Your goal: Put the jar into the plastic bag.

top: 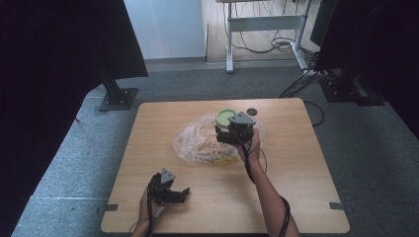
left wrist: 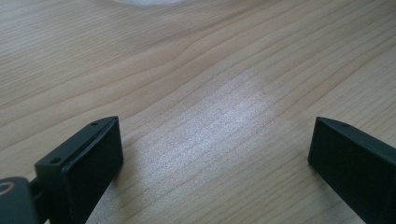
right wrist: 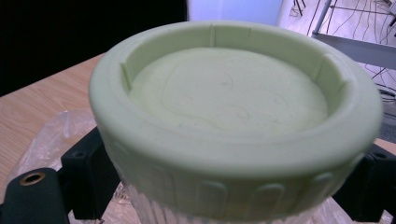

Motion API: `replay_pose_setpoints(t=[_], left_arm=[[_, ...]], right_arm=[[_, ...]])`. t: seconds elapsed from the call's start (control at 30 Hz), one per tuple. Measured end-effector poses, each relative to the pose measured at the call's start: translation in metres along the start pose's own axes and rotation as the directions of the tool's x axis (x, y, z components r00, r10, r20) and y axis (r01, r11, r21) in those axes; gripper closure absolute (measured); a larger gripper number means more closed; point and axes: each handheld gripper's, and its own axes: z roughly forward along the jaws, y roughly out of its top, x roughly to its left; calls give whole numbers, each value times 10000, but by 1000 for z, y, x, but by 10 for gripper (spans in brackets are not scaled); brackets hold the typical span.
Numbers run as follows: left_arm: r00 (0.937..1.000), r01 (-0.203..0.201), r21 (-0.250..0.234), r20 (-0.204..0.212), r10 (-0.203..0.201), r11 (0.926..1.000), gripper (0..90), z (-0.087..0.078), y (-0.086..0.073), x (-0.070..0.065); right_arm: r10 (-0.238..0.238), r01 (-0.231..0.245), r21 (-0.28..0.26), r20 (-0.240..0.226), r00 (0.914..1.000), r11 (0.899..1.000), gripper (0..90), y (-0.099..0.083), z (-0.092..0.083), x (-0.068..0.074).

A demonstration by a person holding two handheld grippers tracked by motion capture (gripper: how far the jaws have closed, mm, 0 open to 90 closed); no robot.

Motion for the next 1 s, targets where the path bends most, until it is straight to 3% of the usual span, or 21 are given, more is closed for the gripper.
replay_pose_setpoints(t=[1.0], left_arm=[[10000,0,-4,12,0,10000,27,0,0,0]], right_arm=[[-267,265,664,30,9996,9974,112,-15,46,26]])
